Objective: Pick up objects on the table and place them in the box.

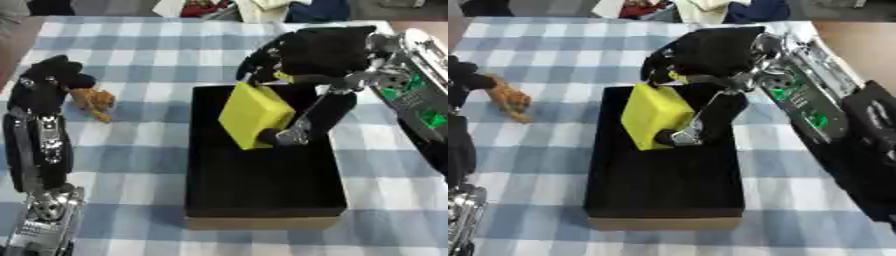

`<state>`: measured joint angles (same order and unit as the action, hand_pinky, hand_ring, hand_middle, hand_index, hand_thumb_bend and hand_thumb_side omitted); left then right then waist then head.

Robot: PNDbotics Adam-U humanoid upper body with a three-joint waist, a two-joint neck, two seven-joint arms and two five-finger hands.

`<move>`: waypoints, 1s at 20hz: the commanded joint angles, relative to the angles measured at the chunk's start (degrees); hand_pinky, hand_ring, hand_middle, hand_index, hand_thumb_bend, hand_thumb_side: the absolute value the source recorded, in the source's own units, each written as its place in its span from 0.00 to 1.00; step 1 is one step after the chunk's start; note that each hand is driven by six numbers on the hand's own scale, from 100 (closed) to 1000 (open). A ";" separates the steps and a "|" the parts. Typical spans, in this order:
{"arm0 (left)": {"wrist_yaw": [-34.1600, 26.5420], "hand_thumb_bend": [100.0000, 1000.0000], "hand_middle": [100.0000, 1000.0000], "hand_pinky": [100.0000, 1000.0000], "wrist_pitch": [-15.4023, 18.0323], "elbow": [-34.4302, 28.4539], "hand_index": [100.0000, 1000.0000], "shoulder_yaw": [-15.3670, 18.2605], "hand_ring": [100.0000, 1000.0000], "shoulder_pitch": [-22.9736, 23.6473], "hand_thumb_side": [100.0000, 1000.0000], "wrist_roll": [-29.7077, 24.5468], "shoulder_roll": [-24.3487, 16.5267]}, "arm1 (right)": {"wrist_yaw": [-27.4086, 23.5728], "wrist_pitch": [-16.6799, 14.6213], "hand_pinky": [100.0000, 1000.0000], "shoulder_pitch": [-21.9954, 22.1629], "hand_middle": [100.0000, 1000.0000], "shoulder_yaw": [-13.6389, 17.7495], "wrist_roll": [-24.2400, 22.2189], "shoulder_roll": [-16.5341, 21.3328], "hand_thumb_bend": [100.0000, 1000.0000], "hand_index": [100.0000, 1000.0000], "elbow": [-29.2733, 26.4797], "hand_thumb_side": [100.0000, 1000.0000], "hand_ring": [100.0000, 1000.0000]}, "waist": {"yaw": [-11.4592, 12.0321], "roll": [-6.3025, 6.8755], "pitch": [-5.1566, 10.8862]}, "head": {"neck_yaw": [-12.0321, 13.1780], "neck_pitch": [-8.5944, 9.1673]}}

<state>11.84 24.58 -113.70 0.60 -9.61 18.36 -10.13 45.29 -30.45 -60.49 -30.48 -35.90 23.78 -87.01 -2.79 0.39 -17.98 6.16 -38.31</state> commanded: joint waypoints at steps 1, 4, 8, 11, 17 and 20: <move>-0.26 0.09 0.56 0.55 -0.03 -0.90 0.73 0.09 0.54 -0.50 0.79 -0.03 -0.69 | 2.53 -17.23 0.72 -1.06 0.81 -0.23 -16.07 -0.54 0.39 0.73 0.57 0.92 0.80 | 0.09 0.00 1.33 | -0.29 -0.33; -0.43 0.09 0.56 0.55 -0.10 -0.90 0.73 0.03 0.54 -0.61 0.79 -0.08 -0.67 | 5.43 -18.42 0.71 -1.04 0.79 -1.30 -16.07 -2.29 0.44 0.71 1.89 0.92 0.79 | 0.18 -0.02 1.40 | -0.54 -0.15; -0.59 0.09 0.56 0.55 -0.16 -0.90 0.73 0.02 0.54 -0.64 0.79 -0.16 -0.56 | 9.06 -19.86 0.70 -0.33 0.75 -2.30 -15.41 -4.29 0.45 0.67 4.41 0.91 0.78 | 0.45 0.05 1.41 | -0.84 0.10; -0.63 0.09 0.56 0.55 -0.17 -0.90 0.73 0.02 0.54 -0.70 0.79 -0.19 -0.53 | 11.30 -20.35 0.71 0.18 0.75 -2.23 -13.83 -4.83 0.44 0.68 5.73 0.91 0.78 | 0.57 0.06 1.35 | -0.90 0.17; -0.66 0.08 0.56 0.55 -0.10 -0.90 0.73 -0.03 0.54 -0.79 0.78 -0.39 -0.59 | 14.18 -21.22 0.75 0.47 0.80 -2.30 -11.01 -5.18 0.50 0.71 6.70 1.00 0.82 | 0.70 0.11 1.31 | -0.89 0.33; -0.73 0.08 0.56 0.55 -0.12 -0.90 0.73 -0.04 0.54 -0.79 0.78 -0.48 -0.61 | 14.68 -21.39 0.76 0.17 0.81 -2.11 -9.84 -5.07 0.51 0.72 6.03 1.00 0.82 | 0.63 0.10 1.38 | -0.83 0.41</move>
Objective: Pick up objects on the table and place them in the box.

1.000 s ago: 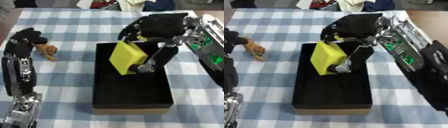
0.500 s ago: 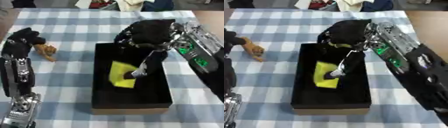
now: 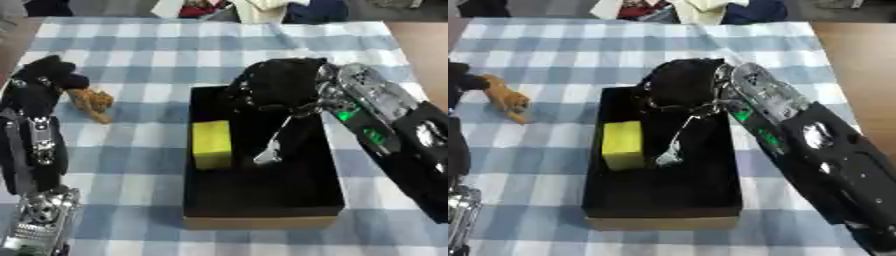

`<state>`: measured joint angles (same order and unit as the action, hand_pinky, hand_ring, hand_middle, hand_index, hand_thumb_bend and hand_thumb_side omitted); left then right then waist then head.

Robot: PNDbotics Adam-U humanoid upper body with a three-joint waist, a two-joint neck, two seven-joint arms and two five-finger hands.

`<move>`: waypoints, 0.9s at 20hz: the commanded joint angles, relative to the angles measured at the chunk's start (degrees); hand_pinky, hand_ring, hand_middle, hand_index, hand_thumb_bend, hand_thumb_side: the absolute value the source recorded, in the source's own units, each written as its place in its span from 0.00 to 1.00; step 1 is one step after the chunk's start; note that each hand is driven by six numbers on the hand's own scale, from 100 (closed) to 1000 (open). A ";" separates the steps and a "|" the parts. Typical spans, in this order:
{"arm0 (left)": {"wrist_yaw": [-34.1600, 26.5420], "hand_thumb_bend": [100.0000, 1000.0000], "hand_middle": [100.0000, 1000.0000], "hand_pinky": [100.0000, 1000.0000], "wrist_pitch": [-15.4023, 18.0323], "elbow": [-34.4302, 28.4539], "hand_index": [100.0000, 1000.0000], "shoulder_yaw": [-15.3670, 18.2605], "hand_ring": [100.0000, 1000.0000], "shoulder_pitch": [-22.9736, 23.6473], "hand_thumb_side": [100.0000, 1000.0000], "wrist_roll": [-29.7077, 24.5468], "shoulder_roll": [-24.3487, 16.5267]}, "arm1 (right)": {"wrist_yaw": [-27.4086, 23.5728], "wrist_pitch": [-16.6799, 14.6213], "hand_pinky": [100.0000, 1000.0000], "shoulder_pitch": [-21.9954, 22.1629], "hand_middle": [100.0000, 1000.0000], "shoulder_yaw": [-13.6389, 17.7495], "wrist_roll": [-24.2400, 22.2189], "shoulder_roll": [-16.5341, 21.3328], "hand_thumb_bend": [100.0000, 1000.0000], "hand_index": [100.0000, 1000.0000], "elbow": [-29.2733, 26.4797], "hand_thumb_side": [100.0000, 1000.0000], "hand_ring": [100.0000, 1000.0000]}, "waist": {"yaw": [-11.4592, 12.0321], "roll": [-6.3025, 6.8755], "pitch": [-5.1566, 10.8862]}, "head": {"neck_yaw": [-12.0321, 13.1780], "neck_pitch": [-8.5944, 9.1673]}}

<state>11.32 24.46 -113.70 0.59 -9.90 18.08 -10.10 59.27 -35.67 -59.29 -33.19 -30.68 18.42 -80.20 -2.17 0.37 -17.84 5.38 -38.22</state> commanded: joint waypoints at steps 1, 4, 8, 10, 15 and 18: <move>-0.20 0.08 0.56 0.55 -0.03 -0.90 0.73 -0.02 0.54 -0.49 0.78 -0.25 -0.67 | 0.69 -16.14 0.77 -1.21 0.82 0.70 -14.70 0.41 0.51 0.72 -1.16 1.00 0.82 | -0.04 0.12 1.27 | -0.01 0.34; -0.24 0.08 0.56 0.55 -0.07 -0.90 0.73 -0.02 0.54 -0.52 0.78 -0.37 -0.76 | 0.06 -15.90 0.77 -1.85 0.82 1.02 -13.91 0.90 0.50 0.72 -2.33 1.00 0.83 | -0.19 0.11 1.34 | 0.11 0.44; -0.28 0.08 0.56 0.55 -0.11 -0.90 0.73 0.03 0.54 -0.52 0.78 -0.42 -0.84 | -2.42 -15.14 0.77 -2.64 0.83 2.01 -13.74 1.99 0.45 0.73 -3.91 1.00 0.83 | -0.41 0.07 1.43 | 0.36 0.39; -0.26 0.08 0.56 0.55 -0.10 -0.90 0.73 0.12 0.54 -0.47 0.78 -0.36 -0.90 | -4.90 -14.78 0.79 -2.83 0.85 2.58 -14.39 2.88 0.43 0.74 -4.38 1.00 0.85 | -0.46 0.06 1.47 | 0.50 0.27; -0.21 0.08 0.56 0.55 -0.16 -0.90 0.73 0.17 0.54 -0.45 0.78 -0.30 -0.96 | -13.70 -12.98 0.90 -3.03 0.92 5.08 -18.56 5.34 0.45 0.77 -6.56 1.00 0.98 | -0.76 -0.01 1.55 | 0.87 0.29; -0.21 0.08 0.56 0.55 -0.16 -0.90 0.73 0.19 0.54 -0.42 0.78 -0.30 -0.98 | -17.89 -11.46 0.93 -3.01 0.92 6.23 -20.85 6.40 0.42 0.77 -7.91 1.00 0.99 | -0.86 0.00 1.58 | 1.04 0.40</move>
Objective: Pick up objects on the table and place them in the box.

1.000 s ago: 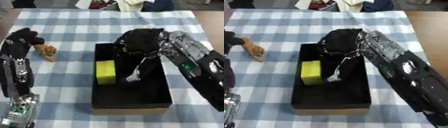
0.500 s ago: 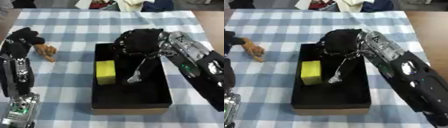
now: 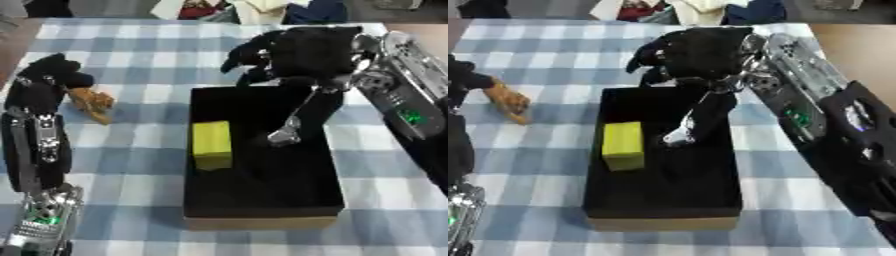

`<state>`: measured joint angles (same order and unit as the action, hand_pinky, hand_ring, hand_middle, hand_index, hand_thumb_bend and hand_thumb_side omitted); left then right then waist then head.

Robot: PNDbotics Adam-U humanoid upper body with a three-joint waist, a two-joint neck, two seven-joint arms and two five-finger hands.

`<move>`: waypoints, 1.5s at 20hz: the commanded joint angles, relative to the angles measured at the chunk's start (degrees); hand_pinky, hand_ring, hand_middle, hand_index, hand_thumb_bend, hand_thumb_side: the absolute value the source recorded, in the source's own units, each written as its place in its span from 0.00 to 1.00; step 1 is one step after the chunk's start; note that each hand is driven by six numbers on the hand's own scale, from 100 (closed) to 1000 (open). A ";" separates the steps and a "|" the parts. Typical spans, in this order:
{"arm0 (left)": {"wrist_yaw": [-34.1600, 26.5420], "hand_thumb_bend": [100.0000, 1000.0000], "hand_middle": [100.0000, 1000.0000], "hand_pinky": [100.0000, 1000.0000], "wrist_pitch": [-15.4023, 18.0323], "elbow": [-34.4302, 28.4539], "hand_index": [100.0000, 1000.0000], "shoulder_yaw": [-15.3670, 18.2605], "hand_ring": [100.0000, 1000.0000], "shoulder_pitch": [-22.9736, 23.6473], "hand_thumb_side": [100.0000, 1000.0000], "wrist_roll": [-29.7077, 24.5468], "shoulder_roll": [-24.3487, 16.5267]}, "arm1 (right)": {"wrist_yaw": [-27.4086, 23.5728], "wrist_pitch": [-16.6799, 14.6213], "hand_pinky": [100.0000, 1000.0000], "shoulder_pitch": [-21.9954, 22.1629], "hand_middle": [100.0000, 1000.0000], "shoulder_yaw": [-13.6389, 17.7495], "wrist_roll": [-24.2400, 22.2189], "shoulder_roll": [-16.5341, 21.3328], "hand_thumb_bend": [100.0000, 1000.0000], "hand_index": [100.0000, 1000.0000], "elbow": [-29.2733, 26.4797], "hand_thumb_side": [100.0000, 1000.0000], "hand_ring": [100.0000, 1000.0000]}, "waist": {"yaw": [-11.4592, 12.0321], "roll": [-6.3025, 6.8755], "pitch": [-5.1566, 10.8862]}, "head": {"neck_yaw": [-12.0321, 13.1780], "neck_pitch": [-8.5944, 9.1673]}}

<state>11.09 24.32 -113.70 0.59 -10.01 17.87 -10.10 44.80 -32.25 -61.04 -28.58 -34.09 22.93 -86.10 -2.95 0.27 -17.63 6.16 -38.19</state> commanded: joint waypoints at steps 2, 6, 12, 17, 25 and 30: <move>0.07 0.08 0.56 0.55 -0.01 -0.90 0.73 0.25 0.54 -0.27 0.78 -0.04 -0.98 | -5.74 -13.89 0.92 -1.16 0.91 2.38 -17.77 2.67 0.38 0.77 -2.91 1.00 0.98 | -0.12 0.12 1.40 | 0.35 0.33; 0.28 0.08 0.56 0.55 0.15 -0.90 0.73 0.40 0.54 -0.19 0.78 0.26 -1.28 | -12.34 -10.98 0.89 -0.37 0.88 5.94 -17.82 4.82 0.18 0.77 -5.84 1.00 0.95 | -0.37 0.23 1.38 | 0.63 0.03; 0.77 0.06 0.56 0.55 1.41 -0.90 0.73 0.74 0.54 -0.03 0.76 1.57 -3.80 | -27.43 -2.71 0.82 3.50 0.77 15.05 -14.48 8.35 0.00 0.79 -13.11 0.85 0.85 | -0.77 0.53 1.40 | 1.50 -0.91; 1.73 0.03 0.56 0.55 2.67 -0.90 0.74 1.07 0.54 0.41 0.74 3.94 -7.42 | -37.50 4.65 0.81 7.53 0.72 20.14 -5.71 9.87 0.00 0.77 -17.60 0.81 0.83 | -0.93 0.77 1.41 | 2.51 -2.14; 5.98 0.00 0.56 0.57 5.01 -0.90 0.74 1.67 0.55 2.55 0.70 10.14 -16.48 | -52.20 10.51 0.80 14.11 0.68 24.40 3.98 11.11 0.00 0.74 -20.76 0.72 0.81 | -1.49 0.80 1.53 | 2.50 -3.51; 9.92 0.00 0.56 0.57 5.51 -0.90 0.74 2.30 0.56 4.78 0.69 15.06 -22.41 | -57.85 11.43 0.79 16.62 0.66 26.26 6.89 11.01 0.00 0.73 -21.54 0.70 0.79 | -1.84 0.73 1.79 | 1.42 -3.59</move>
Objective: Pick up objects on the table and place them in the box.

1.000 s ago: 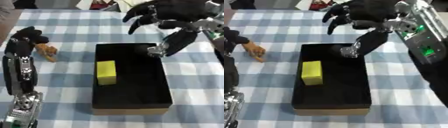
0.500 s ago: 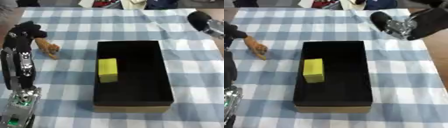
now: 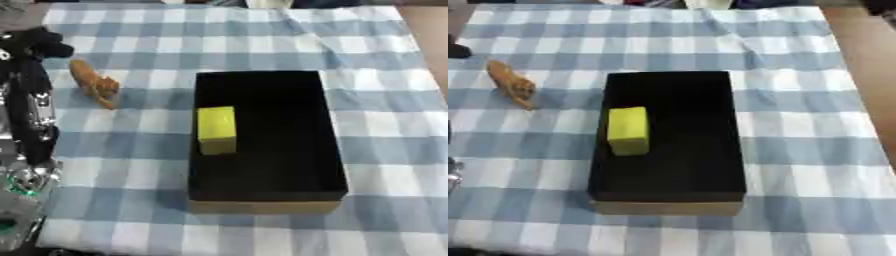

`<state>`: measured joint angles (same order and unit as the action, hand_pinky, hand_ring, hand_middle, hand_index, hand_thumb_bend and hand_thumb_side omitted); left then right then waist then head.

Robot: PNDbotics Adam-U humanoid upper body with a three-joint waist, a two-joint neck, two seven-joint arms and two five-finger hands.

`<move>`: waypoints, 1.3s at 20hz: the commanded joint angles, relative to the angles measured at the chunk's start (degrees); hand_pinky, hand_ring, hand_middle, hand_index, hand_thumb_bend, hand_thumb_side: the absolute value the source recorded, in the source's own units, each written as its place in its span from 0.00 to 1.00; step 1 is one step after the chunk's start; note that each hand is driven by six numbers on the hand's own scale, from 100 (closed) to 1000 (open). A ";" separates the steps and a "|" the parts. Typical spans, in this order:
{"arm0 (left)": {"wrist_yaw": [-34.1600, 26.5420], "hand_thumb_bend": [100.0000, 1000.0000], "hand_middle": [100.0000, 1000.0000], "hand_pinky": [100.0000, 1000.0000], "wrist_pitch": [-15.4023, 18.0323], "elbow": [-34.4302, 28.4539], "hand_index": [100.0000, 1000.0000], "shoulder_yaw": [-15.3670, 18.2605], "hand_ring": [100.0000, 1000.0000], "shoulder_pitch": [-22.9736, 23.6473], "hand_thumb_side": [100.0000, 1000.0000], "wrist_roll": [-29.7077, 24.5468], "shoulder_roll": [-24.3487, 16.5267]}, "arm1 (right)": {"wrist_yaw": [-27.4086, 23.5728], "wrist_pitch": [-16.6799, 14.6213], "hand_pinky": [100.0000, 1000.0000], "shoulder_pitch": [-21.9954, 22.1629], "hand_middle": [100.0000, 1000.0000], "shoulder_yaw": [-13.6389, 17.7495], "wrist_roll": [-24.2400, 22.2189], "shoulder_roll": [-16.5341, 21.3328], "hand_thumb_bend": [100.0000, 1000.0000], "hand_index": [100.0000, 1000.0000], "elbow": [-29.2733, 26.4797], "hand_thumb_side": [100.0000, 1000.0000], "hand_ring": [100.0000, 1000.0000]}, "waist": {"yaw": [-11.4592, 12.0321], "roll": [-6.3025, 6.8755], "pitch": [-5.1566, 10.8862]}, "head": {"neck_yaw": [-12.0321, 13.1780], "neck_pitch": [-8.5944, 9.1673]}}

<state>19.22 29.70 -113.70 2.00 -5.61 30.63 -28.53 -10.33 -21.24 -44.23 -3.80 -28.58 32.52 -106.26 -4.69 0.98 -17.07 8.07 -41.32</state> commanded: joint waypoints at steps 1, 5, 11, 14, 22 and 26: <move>2.54 0.00 0.56 0.57 0.07 -0.90 0.74 1.06 0.56 0.83 0.69 3.29 -5.02 | -3.55 0.63 0.79 0.26 0.65 1.80 1.79 1.33 0.00 0.73 -1.45 0.70 0.79 | -0.15 0.02 1.27 | -0.74 -0.39; 5.14 0.00 0.56 0.57 -0.60 -0.90 0.74 1.48 0.56 2.74 0.68 6.31 -8.10 | -6.01 1.26 0.79 1.77 0.65 3.02 3.41 0.95 0.00 0.73 -1.74 0.69 0.79 | -0.30 0.07 1.37 | -1.56 0.02; 8.06 0.00 0.56 0.58 -2.42 -0.90 0.74 2.73 0.56 5.52 0.67 9.26 -11.71 | -6.92 1.97 0.79 3.17 0.64 4.24 4.51 0.29 0.00 0.73 -2.29 0.68 0.78 | -0.53 0.08 1.36 | -2.84 2.01; 9.22 0.00 0.55 0.58 -3.89 -0.90 0.75 3.48 0.57 6.65 0.67 9.83 -12.87 | -7.03 2.20 0.79 3.41 0.64 4.58 5.00 -0.06 0.00 0.73 -2.54 0.68 0.78 | -0.63 0.02 1.32 | -3.03 2.65; 17.61 0.00 0.61 0.65 -8.97 -0.90 0.80 5.96 0.67 9.95 0.63 6.36 -18.18 | -6.13 3.14 0.80 4.11 0.64 5.06 5.65 -0.59 0.00 0.73 -3.00 0.68 0.78 | -0.47 0.31 1.66 | -2.80 2.16; 21.59 0.00 0.64 0.67 -11.56 -0.90 0.83 7.02 0.70 10.42 0.51 3.35 -22.84 | -5.73 3.48 0.80 4.36 0.64 5.26 5.83 -0.93 0.00 0.73 -3.31 0.67 0.78 | -0.43 0.38 1.93 | -2.54 1.81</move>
<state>39.48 18.94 -113.71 7.75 4.75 34.81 -47.99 -16.31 -18.02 -39.29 0.70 -23.02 30.97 -108.39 -5.18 1.30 -16.32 5.40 -39.30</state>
